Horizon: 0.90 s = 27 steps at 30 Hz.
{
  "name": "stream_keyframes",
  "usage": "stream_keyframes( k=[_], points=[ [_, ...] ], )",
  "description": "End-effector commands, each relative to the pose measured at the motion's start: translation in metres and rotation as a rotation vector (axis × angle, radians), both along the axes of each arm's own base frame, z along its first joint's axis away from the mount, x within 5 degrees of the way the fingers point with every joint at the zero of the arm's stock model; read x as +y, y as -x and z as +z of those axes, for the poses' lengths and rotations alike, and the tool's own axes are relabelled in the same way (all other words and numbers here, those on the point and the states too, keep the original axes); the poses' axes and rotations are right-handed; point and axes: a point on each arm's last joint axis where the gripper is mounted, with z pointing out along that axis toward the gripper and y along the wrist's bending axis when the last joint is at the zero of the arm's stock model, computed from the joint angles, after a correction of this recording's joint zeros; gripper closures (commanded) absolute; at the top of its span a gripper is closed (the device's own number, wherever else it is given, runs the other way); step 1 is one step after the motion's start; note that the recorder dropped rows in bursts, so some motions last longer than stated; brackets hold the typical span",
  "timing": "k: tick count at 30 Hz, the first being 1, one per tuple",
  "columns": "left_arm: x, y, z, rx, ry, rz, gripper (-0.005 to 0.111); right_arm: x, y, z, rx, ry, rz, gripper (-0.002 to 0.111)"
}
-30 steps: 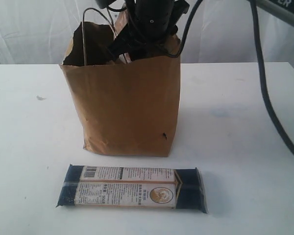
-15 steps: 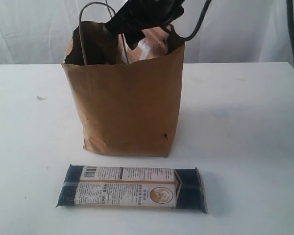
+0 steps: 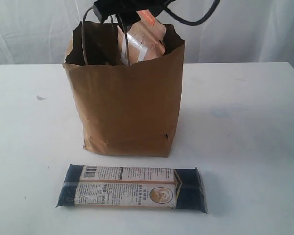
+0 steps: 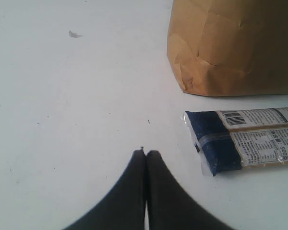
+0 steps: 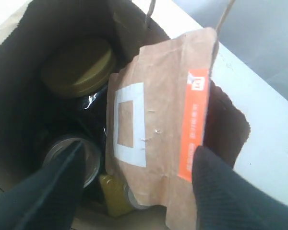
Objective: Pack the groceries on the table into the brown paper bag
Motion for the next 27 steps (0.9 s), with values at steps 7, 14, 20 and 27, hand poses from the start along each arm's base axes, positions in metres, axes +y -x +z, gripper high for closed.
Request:
stream_keyframes(
  k=[7, 14, 20, 27],
  points=[
    [0.0, 0.0, -0.001, 0.002, 0.006, 0.002, 0.107, -0.012, 0.013, 0.025, -0.051, -0.05, -0.008, 0.054],
    [0.0, 0.0, -0.001, 0.002, 0.006, 0.002, 0.107, -0.017, 0.019, 0.034, -0.063, -0.077, -0.021, 0.054],
    [0.0, 0.0, -0.001, 0.002, 0.006, 0.002, 0.107, -0.027, 0.029, 0.039, -0.057, -0.094, -0.039, 0.054],
    [0.0, 0.0, -0.001, 0.002, 0.006, 0.002, 0.107, -0.051, 0.055, 0.047, -0.054, -0.097, -0.053, 0.054]
  ],
)
